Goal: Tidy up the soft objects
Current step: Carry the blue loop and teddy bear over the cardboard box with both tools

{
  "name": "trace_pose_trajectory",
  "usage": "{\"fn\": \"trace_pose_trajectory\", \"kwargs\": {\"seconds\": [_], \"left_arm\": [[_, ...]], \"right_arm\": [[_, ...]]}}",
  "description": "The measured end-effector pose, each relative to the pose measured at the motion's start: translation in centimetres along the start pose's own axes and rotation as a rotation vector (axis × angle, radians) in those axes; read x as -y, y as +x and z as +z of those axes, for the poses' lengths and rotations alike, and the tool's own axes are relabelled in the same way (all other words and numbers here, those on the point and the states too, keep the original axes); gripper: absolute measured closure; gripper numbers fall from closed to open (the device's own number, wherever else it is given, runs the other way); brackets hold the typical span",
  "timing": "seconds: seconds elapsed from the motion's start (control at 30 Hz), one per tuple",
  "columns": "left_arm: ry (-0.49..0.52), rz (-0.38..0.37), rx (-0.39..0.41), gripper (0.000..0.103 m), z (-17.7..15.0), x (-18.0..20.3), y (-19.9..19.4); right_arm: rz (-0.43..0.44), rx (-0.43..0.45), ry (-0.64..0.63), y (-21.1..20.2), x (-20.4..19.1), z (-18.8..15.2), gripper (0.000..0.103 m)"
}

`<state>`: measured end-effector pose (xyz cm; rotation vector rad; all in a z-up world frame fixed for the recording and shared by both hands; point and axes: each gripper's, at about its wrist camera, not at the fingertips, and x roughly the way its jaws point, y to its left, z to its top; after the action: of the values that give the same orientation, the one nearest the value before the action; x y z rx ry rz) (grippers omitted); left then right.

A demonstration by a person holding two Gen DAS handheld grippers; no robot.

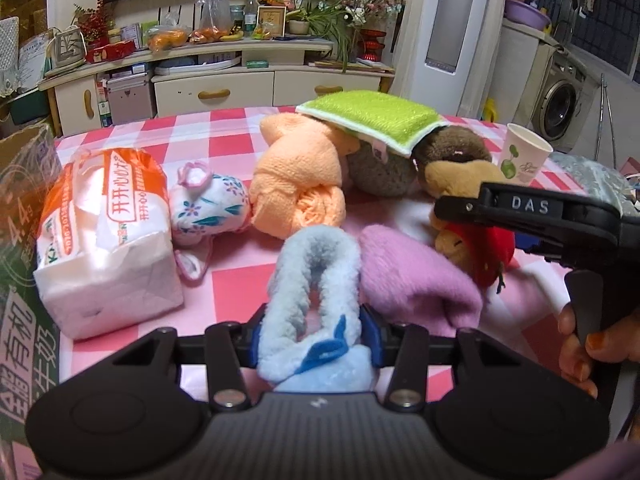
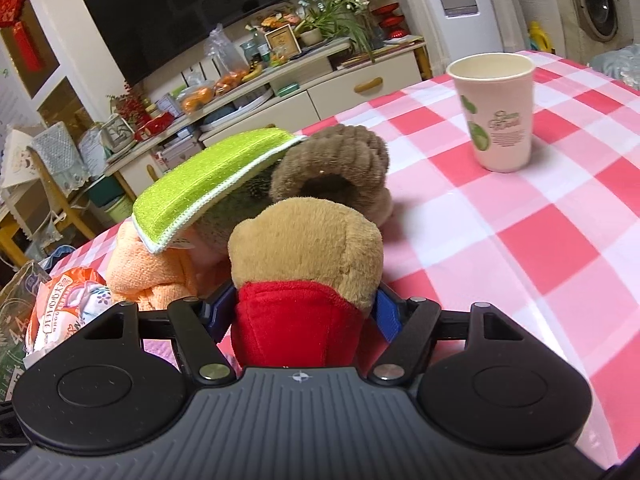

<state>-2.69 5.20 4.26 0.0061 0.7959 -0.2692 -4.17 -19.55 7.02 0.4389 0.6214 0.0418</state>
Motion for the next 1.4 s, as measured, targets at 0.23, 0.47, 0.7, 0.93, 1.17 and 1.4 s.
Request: {"fn": "trace_pose_trajectory", "kwargs": {"seconds": [0.23,0.47,0.7,0.93,1.17,1.4], "left_arm": [[-0.016,-0.014,0.034,0.058,0.1,-0.3,-1.5],[-0.041,-0.03,0.079,0.058,0.4,-0.9,-3.0],[-0.052,-0.042,0.117,0.058,0.4,-1.6,-4.5],[-0.071,-0.048,0.149,0.058,0.6,-2.6,-5.7],[-0.092,-0.058,0.18,0.058,0.5,-3.6,-7.0],[-0.114,-0.063,0.22,0.058,0.5,-4.9,-8.7]], "right_arm": [[-0.028,0.015,-0.023,-0.4,-0.6,-0.5,0.016],[-0.039,0.039,-0.014,-1.2,-0.4,-0.7,0.017],[-0.031,0.039,0.019,-1.6,-0.5,-1.1,0.017],[-0.017,0.051,0.02,-2.4,-1.0,-0.9,0.017],[-0.002,0.061,-0.003,-3.3,-1.8,-0.9,0.017],[0.025,0.057,-0.027,-3.3,-2.8,-0.5,0.017]]}}
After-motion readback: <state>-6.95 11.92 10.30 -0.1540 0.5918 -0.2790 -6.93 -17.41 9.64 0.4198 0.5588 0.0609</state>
